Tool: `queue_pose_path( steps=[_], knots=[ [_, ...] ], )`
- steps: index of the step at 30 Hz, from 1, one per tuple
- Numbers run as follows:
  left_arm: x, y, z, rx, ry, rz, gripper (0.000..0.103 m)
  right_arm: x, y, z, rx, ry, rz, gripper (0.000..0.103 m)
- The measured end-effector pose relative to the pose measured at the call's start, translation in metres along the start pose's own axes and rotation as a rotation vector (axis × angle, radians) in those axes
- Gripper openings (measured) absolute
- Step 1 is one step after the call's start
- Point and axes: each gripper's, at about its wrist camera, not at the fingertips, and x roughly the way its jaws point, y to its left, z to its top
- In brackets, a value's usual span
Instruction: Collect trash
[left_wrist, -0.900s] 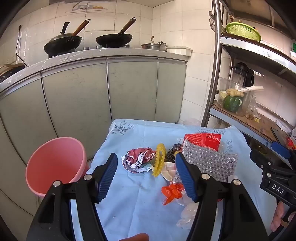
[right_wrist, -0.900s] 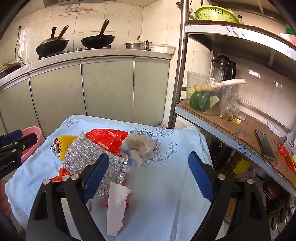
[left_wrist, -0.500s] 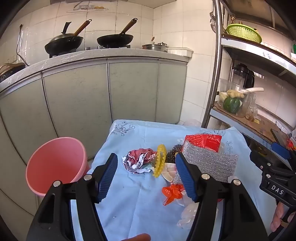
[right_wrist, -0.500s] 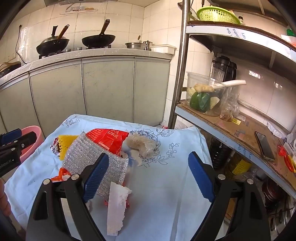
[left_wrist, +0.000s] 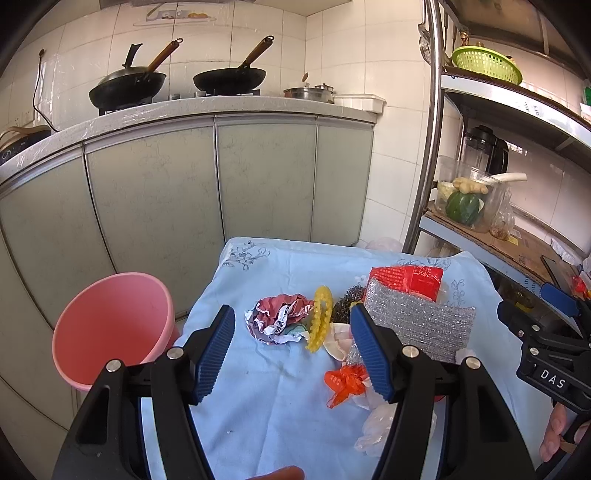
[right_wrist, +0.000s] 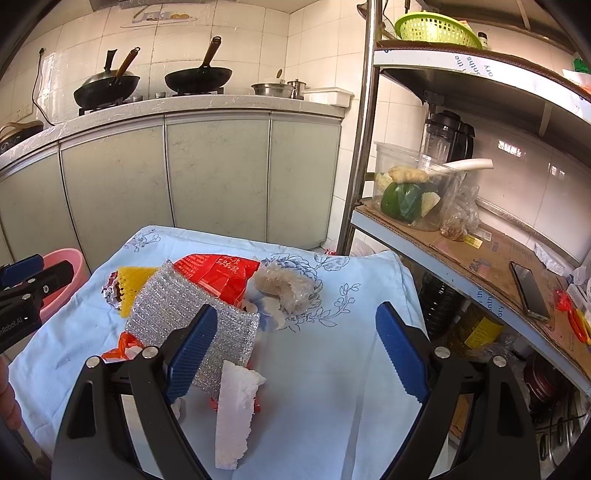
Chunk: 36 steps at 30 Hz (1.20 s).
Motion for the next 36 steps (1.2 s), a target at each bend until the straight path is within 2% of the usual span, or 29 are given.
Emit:
queue_pose_path(
  steps=[36],
  knots=[
    [0.0039,0.0044,-0.0034,-0.007,0.001,0.001,0.064,0.0035,0.0066,-0.005,-0.016,0.01,0.001,0.088]
  ],
)
